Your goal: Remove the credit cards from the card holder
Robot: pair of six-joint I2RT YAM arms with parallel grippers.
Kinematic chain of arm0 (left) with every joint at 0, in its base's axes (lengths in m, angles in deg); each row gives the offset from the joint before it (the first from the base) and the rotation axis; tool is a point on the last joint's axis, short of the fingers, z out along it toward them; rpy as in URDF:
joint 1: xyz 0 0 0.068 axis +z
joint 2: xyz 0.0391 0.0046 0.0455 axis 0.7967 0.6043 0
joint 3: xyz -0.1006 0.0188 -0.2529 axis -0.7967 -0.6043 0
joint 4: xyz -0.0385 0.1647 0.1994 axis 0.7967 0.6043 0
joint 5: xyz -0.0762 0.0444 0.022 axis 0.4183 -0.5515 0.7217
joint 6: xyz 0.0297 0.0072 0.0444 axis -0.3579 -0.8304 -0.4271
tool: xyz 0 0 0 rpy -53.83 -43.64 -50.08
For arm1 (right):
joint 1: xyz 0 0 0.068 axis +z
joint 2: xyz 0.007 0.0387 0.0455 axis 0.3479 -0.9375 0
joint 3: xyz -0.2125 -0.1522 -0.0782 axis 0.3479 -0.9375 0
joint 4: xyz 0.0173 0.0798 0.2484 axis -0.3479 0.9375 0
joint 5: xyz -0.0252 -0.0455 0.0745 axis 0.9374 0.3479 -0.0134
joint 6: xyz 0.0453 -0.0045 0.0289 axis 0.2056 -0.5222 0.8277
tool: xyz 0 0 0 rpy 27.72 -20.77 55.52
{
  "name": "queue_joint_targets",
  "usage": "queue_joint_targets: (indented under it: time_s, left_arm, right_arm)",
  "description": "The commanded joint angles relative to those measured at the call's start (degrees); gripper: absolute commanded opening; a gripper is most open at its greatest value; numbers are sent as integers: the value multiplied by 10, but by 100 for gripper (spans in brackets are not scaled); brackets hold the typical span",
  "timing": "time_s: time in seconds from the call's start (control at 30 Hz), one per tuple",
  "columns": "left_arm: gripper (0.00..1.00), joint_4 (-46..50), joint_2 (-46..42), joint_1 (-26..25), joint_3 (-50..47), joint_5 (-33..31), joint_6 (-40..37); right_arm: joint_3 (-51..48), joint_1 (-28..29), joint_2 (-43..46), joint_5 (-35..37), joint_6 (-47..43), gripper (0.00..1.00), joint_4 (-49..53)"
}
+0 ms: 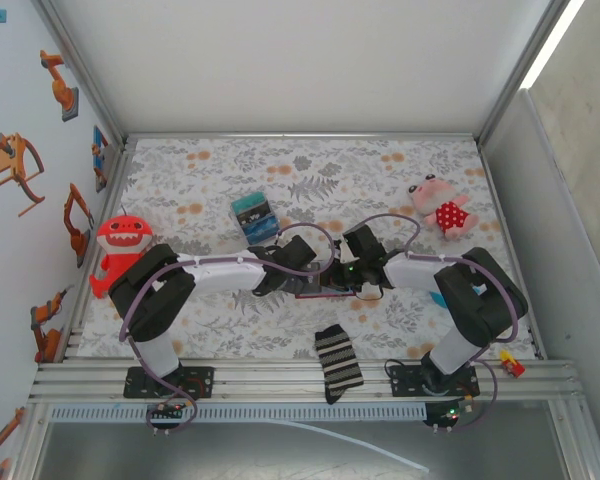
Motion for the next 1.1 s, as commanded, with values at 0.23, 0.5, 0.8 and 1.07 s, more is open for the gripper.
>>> queue_joint_targets:
  time_s: [0.23, 0.5, 0.8, 1.07]
  left_arm:
    - [97, 31, 18, -2, 6, 7, -12]
    - [97, 33, 18, -2, 9, 8, -15]
    - [97, 37, 18, -2, 10, 4, -13]
    - [97, 41, 17, 1, 7, -4, -14]
  right_arm:
    - [-11, -5, -14, -57, 27, 12, -97]
    - [-12, -5, -16, -58, 27, 11, -99]
    - [-8, -7, -5, -36, 10, 1, -64]
    - [4, -19, 23, 12, -34, 0, 24]
